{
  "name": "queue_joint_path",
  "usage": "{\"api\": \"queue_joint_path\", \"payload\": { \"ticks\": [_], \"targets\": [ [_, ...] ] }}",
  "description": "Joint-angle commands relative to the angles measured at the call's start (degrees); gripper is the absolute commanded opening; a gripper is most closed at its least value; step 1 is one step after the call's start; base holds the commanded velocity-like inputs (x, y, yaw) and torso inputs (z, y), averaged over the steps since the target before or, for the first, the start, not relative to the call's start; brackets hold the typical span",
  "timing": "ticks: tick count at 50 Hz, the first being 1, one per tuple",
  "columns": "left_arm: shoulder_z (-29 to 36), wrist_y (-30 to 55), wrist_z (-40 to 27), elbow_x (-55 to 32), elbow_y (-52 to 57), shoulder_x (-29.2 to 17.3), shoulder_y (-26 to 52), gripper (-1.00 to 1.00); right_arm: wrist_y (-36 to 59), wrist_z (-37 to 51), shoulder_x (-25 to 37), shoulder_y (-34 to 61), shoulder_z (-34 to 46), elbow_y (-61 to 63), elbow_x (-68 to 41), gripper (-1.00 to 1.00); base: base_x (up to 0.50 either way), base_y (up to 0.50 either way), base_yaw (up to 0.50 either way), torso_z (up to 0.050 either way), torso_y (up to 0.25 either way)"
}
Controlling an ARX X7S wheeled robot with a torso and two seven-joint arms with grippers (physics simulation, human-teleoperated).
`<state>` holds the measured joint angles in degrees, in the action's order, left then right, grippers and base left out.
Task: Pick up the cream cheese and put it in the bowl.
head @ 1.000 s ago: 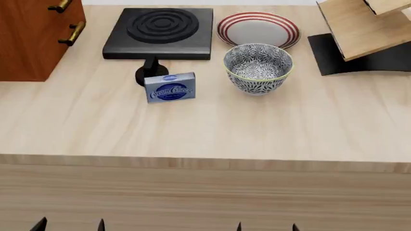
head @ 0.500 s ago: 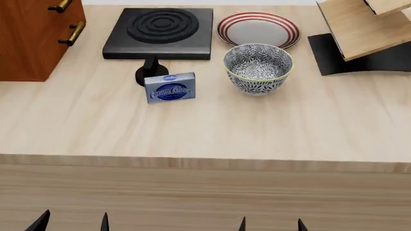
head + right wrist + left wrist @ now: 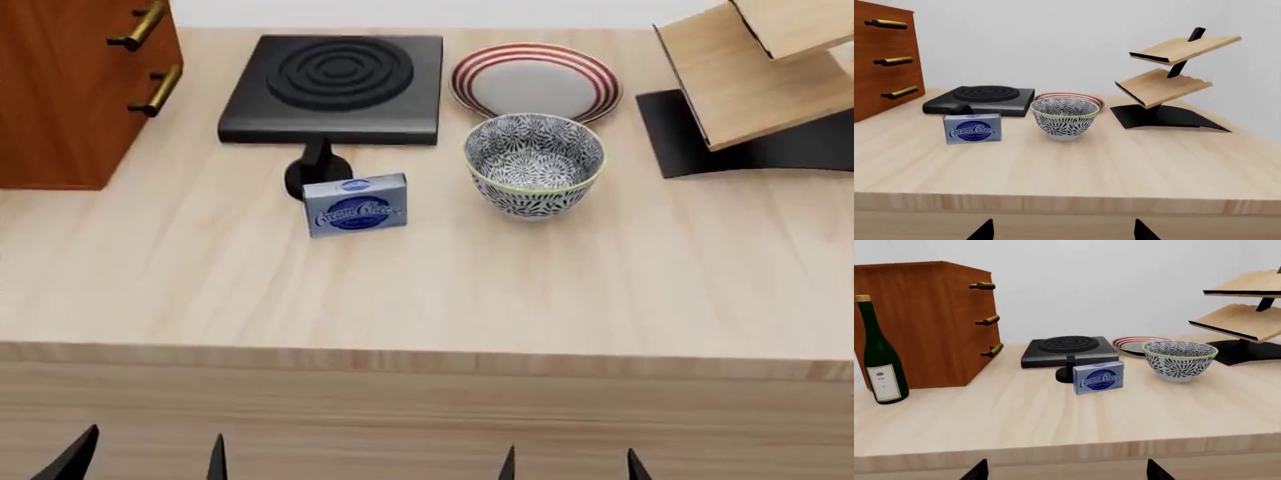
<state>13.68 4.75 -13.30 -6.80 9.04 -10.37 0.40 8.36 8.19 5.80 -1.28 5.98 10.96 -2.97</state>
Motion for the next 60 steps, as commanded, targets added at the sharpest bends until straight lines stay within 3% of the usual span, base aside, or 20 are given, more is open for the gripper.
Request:
{"api": "queue_joint_path", "payload": {
  "ticks": [1, 21, 60],
  "targets": [
    [0.3, 0.0, -0.6, -0.3, 0.4, -0.5, -0.3, 1.00, -0.1, 1.1, 0.8, -0.4, 0.8, 0.4, -0.4, 1.00, 0.00, 0.00, 0.00, 0.050, 0.059],
    [1.0, 0.0, -1.4, -0.6, -0.1, -0.6, 0.1, 1.00, -0.6, 2.5, 1.6, -0.1, 1.7, -0.2, -1.3, 1.00, 0.00, 0.00, 0.00, 0.049, 0.056],
    [2.6, -1.0, -3.1, 0.3, -0.2, -1.6, 0.3, 1.00, -0.8, 5.6, 3.3, 0.2, 4.2, -0.5, 0.0, 1.00, 0.05, 0.03, 0.00, 0.000, 0.000]
  ]
}}
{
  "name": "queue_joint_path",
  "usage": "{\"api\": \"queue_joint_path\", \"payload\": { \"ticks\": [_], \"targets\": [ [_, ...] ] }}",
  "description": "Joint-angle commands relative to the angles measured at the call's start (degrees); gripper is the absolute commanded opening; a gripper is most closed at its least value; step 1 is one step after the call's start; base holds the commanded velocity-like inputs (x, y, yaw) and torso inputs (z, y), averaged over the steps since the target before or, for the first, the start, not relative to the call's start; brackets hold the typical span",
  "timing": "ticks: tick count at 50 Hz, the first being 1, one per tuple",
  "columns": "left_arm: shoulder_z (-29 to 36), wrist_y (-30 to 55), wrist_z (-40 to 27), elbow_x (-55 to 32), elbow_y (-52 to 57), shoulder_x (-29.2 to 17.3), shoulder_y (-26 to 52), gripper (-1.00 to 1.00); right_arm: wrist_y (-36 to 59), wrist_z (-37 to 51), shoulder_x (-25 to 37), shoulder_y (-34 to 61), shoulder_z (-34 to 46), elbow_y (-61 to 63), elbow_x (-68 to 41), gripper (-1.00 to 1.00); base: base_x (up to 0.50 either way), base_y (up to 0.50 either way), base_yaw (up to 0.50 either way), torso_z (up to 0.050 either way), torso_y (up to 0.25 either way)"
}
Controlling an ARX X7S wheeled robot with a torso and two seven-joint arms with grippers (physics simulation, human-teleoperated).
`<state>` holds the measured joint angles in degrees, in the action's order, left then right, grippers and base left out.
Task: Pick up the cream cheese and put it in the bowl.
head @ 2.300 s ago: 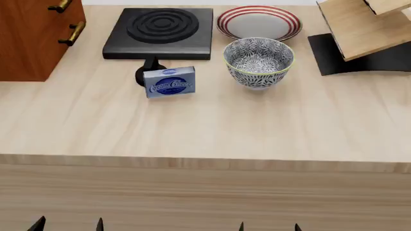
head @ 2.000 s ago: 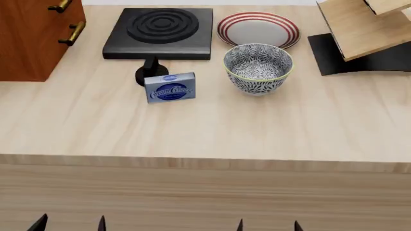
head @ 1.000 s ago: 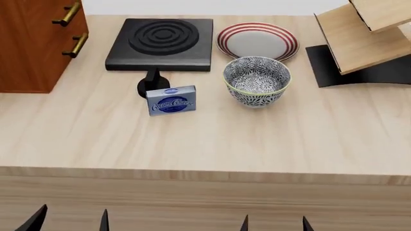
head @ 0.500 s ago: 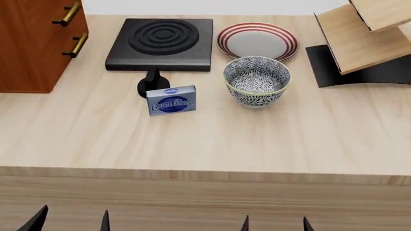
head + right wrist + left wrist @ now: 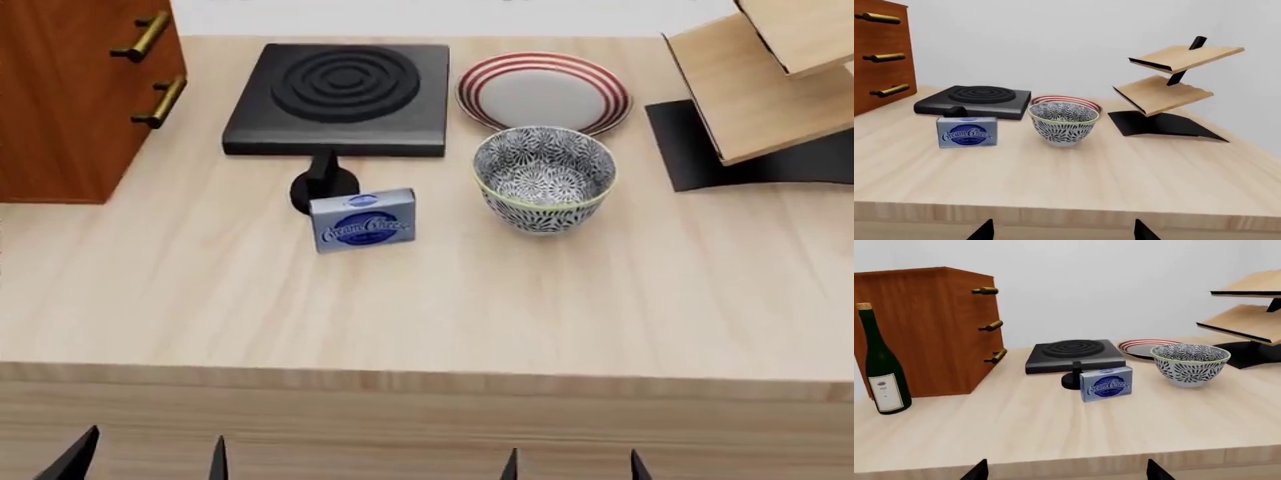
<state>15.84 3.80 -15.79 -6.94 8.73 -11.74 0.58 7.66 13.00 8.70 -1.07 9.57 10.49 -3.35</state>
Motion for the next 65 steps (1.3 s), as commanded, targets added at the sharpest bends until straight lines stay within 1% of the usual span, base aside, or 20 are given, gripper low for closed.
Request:
{"api": "queue_joint_path", "payload": {
  "ticks": [1, 25, 45, 62, 65],
  "targets": [
    [0.5, -0.2, -0.7, 0.5, 0.0, -0.3, 0.1, 1.00, -0.2, 0.8, 0.5, 0.0, 0.7, -0.2, 0.3, 1.00, 0.23, 0.17, 0.00, 0.000, 0.000],
    [1.1, -1.1, -1.3, 0.3, -1.4, -0.6, 0.6, 1.00, -1.4, 1.4, 1.0, 0.5, 0.7, -1.8, -1.7, 1.00, 0.23, 0.18, 0.00, 0.000, 0.000],
    [1.6, -1.7, -2.0, 0.0, -1.5, -1.1, 0.7, 1.00, -1.6, 2.3, 1.6, 0.1, 1.0, -1.4, -2.4, 1.00, 0.24, 0.11, 0.00, 0.000, 0.000],
    [2.1, -1.2, -2.8, 0.0, 0.6, -1.9, 0.0, 1.00, -1.1, 3.3, 2.2, -0.4, 1.6, 0.0, -2.4, 1.00, 0.24, 0.10, 0.00, 0.000, 0.000],
    [2.2, -2.0, -2.8, 0.0, -0.7, -1.8, 0.2, 1.00, -1.2, 3.2, 2.3, -0.3, 1.7, -0.4, -2.6, 1.00, 0.24, 0.09, 0.00, 0.000, 0.000]
  ]
}}
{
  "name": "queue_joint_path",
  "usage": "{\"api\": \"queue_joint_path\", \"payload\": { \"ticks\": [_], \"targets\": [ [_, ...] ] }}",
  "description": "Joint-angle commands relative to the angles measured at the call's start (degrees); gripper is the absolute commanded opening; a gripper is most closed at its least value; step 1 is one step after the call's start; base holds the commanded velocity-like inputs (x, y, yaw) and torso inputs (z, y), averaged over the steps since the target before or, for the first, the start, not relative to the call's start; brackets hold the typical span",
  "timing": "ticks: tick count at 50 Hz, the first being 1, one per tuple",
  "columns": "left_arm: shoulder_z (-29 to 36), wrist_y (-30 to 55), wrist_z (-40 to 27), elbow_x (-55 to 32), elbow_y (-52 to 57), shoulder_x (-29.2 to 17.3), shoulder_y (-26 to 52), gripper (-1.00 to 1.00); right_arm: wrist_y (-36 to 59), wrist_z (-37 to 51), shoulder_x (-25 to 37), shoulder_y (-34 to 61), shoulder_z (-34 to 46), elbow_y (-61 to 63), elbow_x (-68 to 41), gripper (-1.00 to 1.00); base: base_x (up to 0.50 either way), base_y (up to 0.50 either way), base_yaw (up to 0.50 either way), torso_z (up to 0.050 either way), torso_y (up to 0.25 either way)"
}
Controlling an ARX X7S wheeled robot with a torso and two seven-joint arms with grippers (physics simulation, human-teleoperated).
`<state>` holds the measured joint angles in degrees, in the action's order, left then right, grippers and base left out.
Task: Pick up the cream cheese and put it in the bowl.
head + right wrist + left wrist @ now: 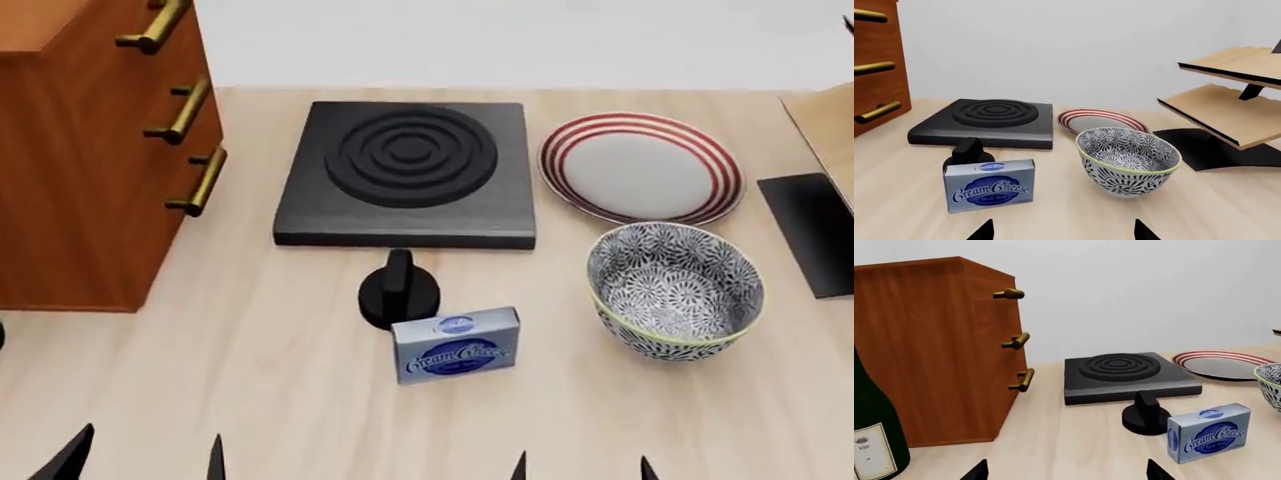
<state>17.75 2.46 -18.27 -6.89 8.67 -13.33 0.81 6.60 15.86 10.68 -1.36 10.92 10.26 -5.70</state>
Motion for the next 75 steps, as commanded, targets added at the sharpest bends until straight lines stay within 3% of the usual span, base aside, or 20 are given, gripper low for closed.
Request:
{"api": "queue_joint_path", "payload": {
  "ticks": [1, 75],
  "targets": [
    [0.3, -0.6, -0.3, -0.1, -0.6, -0.2, 0.0, 1.00, -0.2, 0.4, 0.3, 0.1, 0.3, -0.3, -0.2, 1.00, 0.24, 0.09, 0.00, 0.000, 0.000],
    [2.3, -0.2, -2.2, -0.7, 0.4, -1.7, 0.4, 1.00, -0.9, 2.8, 2.4, -0.1, 1.6, 0.2, -2.3, 1.00, 0.24, 0.06, 0.00, 0.000, 0.000]
  ]
}}
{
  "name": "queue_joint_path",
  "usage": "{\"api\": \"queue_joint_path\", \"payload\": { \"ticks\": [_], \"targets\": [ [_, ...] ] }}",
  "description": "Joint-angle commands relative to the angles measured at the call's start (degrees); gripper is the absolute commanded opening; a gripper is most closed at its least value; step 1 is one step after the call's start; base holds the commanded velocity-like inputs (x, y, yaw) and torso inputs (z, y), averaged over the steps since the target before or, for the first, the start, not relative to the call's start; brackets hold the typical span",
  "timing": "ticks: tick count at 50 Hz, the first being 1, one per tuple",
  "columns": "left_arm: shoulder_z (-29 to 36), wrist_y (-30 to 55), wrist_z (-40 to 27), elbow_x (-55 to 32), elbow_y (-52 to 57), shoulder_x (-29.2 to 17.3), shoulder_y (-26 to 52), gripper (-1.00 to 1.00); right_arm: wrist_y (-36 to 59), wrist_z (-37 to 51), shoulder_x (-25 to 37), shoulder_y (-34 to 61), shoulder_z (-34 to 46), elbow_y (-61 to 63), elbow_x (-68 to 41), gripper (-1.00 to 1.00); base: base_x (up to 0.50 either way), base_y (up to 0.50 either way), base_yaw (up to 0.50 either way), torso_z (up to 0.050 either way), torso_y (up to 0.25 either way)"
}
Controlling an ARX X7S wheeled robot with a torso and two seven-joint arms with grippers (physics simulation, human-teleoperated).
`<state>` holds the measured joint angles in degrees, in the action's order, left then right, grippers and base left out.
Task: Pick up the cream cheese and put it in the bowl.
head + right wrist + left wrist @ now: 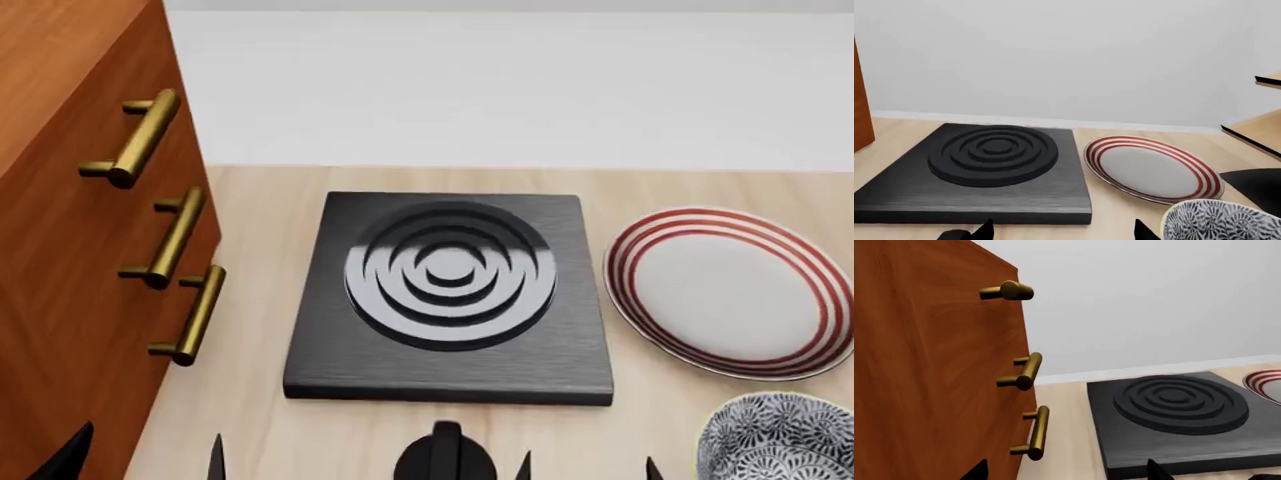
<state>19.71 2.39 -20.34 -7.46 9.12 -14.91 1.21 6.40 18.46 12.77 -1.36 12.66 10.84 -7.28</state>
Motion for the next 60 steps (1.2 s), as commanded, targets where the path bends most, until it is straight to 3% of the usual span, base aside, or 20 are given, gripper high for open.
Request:
{"api": "queue_joint_path", "payload": {
  "ticks": [1, 41, 53, 56, 60],
  "targets": [
    [0.3, 0.2, -0.3, -0.1, 0.2, -0.2, 0.0, 1.00, -0.4, 0.2, 0.3, -0.2, -0.2, 0.1, -0.9, 1.00, 0.23, 0.04, 0.00, 0.000, 0.000],
    [1.4, 0.9, -1.1, -0.3, 0.8, -0.8, 0.8, 1.00, -0.9, 0.7, 1.4, 0.1, 1.0, 0.3, -2.1, 1.00, 0.18, 0.02, 0.00, 0.000, 0.000],
    [2.4, 12.2, -1.9, -0.2, 12.9, -2.7, 2.5, 1.00, 6.9, 1.6, 3.6, 1.5, 1.2, 9.3, -2.3, 1.00, 0.00, 0.00, 0.00, 0.000, 0.000],
    [2.8, 14.1, -2.0, -0.3, 15.1, -2.9, 2.6, 1.00, 3.3, 1.2, 3.5, 0.7, 1.6, 7.2, -1.8, 1.00, 0.00, 0.00, 0.00, 0.000, 0.000],
    [2.7, 17.4, -2.4, -0.4, 19.6, -3.4, 3.2, 1.00, 10.6, 2.1, 4.8, 1.7, 1.2, 15.0, -2.7, 1.00, 0.00, 0.00, 0.00, 0.000, 0.000]
  ]
}}
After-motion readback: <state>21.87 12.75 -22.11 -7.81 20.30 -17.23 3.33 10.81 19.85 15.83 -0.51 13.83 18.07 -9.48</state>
